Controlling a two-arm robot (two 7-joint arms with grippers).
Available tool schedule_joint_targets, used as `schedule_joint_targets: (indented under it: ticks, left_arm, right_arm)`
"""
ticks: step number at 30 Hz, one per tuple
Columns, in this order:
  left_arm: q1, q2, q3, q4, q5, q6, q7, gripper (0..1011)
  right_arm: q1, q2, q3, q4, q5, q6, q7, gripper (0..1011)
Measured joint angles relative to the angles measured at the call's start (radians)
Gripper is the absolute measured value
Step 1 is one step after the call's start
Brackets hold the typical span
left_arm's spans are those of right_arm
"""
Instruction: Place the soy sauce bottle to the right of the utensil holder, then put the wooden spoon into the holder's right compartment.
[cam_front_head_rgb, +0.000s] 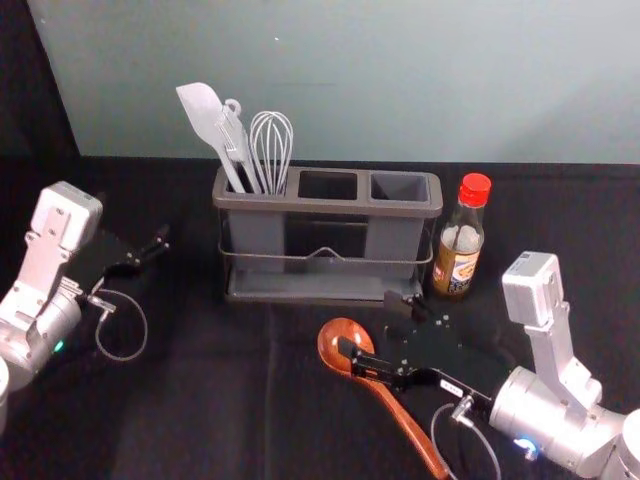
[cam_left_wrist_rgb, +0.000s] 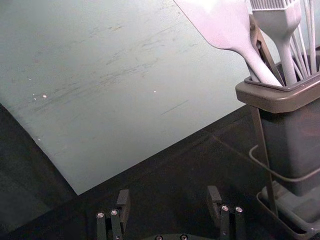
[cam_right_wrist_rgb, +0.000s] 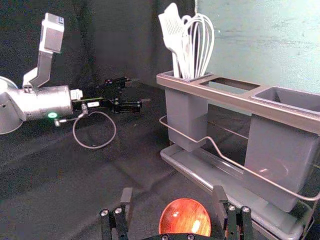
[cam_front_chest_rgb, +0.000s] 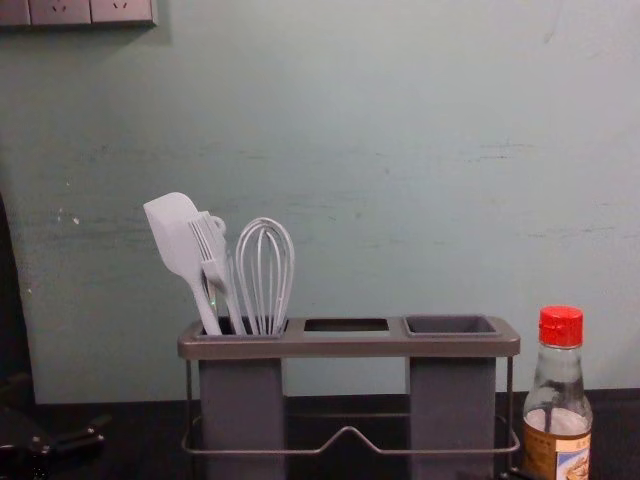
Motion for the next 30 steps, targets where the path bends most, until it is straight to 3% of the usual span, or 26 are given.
schedule_joint_targets:
  ticks: [8, 14, 23, 30]
  left_arm:
    - [0.000, 0.000, 0.000, 0.000, 0.000, 0.000, 0.000, 1005]
    - [0.000, 0.000, 0.000, 0.000, 0.000, 0.000, 0.000, 1005]
    - [0.000, 0.000, 0.000, 0.000, 0.000, 0.000, 0.000, 1005]
    - [0.000, 0.000, 0.000, 0.000, 0.000, 0.000, 0.000, 1005]
  right_arm:
    - [0.010, -0.008, -0.005, 0.021, -0.003, 0.005, -0.004, 1004]
    - [0.022, -0.023, -0.028, 0.054, -0.049, 0.059, -0.050, 1004]
    - [-0.001, -0.023, -0.046, -0.045, -0.171, 0.220, -0.168, 1004]
    - [-0.006, -0.035, -0.051, -0.133, -0.224, 0.369, -0.218, 1004]
